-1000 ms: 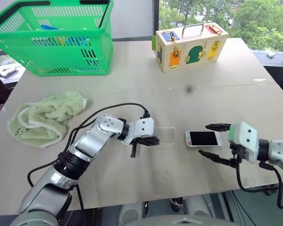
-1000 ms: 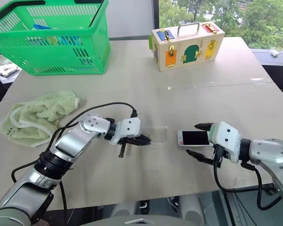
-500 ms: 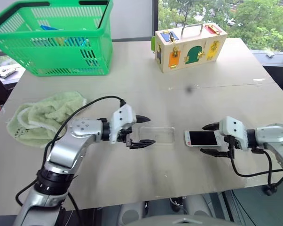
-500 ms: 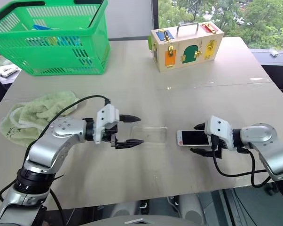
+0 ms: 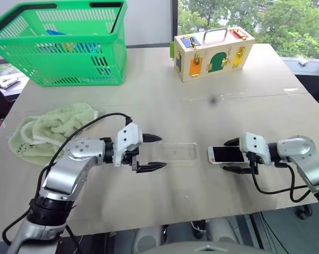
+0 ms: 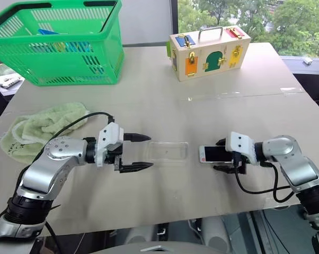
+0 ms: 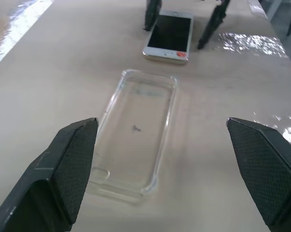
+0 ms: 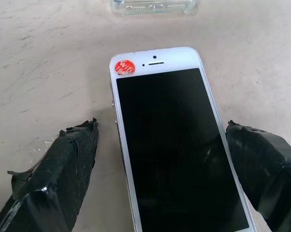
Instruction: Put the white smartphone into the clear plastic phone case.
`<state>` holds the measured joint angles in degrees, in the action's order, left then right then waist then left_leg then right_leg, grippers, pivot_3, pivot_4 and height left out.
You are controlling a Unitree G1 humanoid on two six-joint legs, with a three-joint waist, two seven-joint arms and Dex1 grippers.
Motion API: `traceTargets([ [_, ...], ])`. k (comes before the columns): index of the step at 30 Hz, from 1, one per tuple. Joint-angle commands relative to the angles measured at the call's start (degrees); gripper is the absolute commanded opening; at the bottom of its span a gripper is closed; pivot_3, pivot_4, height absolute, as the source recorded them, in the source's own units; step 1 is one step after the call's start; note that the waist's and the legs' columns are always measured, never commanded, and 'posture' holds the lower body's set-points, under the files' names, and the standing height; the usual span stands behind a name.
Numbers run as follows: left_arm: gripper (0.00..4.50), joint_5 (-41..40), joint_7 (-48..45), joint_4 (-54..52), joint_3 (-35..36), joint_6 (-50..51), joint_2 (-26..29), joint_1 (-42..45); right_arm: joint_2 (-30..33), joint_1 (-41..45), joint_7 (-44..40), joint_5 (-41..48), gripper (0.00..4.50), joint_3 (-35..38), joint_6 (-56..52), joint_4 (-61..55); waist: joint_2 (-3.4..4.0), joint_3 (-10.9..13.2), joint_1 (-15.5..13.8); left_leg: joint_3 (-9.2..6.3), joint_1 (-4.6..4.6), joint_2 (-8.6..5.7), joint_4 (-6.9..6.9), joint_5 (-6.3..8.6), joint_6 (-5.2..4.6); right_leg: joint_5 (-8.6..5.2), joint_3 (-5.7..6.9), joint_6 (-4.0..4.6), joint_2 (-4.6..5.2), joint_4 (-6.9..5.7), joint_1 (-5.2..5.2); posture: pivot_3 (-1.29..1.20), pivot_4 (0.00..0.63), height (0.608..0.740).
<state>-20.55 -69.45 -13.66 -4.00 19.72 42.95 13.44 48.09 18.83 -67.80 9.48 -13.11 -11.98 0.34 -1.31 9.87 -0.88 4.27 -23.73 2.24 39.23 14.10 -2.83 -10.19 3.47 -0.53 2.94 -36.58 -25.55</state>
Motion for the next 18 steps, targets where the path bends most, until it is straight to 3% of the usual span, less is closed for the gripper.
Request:
traceTargets([
  [1,4.39,1.59,-1.47,2.89,-1.49,-4.21,0.07,1.63,1.08,0.26,-0.83,-2.85,4.5,-1.67,-4.12,4.16,-0.01,-0.01,-0.12,-0.01,-0.01,0.0,0.02,0.0,0.0,0.0,0.01,0.0,0.02,0.0,0.0,0.0,0.15,0.74],
  [6,4.39,2.76,-3.7,7.95,-3.17,-8.55,-0.45,3.54,1.31,2.39,-3.37,-4.56,4.5,-4.28,-5.17,7.12,-0.15,-0.1,-0.15,0.01,-0.02,-0.03,0.1,0.0,0.0,0.0,0.04,0.0,0.15,0.0,-0.01,0.0,0.15,0.74],
  [7,4.5,3.06,-3.94,8.72,-3.43,-9.35,-0.55,3.79,1.1,2.85,-3.61,-4.68,3.95,-4.55,-5.23,7.7,-0.16,-0.12,-0.13,0.01,-0.02,-0.02,0.1,0.0,-0.01,0.0,0.04,0.0,0.17,0.01,-0.01,0.0,0.15,0.74],
  [10,4.5,3.51,-4.19,10.2,-3.97,-10.8,-1.18,4.54,0.71,3.36,-3.51,-4.61,2.96,-4.4,-4.87,8.12,-0.29,-0.2,-0.16,0.01,-0.04,-0.03,0.09,0.0,-0.01,0.0,0.06,0.0,0.18,0.01,-0.01,0.0,0.15,0.74],
  [15,4.5,6.03,-2.88,11.56,-5.46,-12.8,-2.54,5.77,1.22,0.53,-1.34,-4.47,2.95,-2.06,-1.4,5.31,-0.36,-0.26,-0.25,-0.02,-0.05,-0.02,0.07,0.0,0.0,0.0,0.12,0.0,0.19,0.01,0.03,0.0,0.15,0.74],
  [18,4.5,6.44,-3.53,11.82,-7.24,-11.37,-3.2,7.0,1.49,-3.58,-0.84,0.8,2.94,3.34,-3.01,-1.72,-0.36,-0.26,-0.67,-0.04,-0.09,-0.02,0.06,0.0,0.0,0.0,0.14,0.0,0.2,0.01,0.01,0.0,0.15,0.74],
])
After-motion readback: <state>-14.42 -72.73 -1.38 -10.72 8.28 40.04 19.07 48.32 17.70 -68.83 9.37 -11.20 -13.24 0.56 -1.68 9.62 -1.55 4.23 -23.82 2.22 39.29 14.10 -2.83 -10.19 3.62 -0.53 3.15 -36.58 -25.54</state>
